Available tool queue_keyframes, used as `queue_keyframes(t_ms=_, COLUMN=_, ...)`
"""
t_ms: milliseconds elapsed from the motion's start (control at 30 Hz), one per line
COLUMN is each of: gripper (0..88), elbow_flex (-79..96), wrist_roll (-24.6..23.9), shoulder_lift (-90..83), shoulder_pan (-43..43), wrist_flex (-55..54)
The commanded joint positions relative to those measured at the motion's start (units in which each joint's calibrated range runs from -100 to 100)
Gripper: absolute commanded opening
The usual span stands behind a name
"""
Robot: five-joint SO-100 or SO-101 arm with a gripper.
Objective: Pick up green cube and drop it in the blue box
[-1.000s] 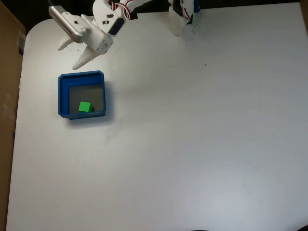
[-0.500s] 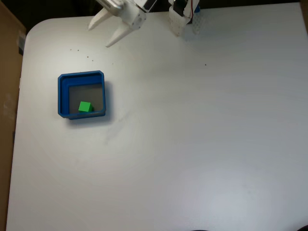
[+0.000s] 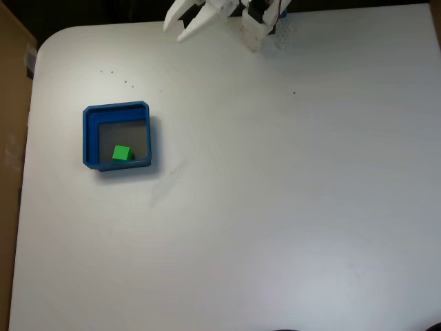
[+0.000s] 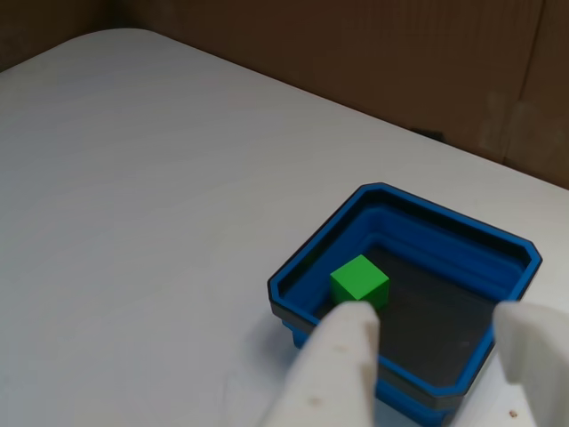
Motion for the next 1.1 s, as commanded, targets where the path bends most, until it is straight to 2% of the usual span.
queue_keyframes(t_ms=0, gripper=4.0, elbow_flex=6.2, wrist_roll=0.0, shoulder_lift=-9.0, shoulder_pan=-0.2, wrist_flex=0.2)
queue_keyframes(t_ms=100, gripper=1.6, elbow_flex=11.7, wrist_roll=0.1, shoulder_lift=-13.6, shoulder_pan=-0.2, wrist_flex=0.2)
queue_keyframes(t_ms=800, gripper=1.6, elbow_flex=41.4, wrist_roll=0.1, shoulder_lift=-36.2, shoulder_pan=-0.4, wrist_flex=-0.6)
queue_keyframes(t_ms=1067, gripper=1.5, elbow_flex=46.0, wrist_roll=0.1, shoulder_lift=-36.6, shoulder_pan=-1.0, wrist_flex=-0.7)
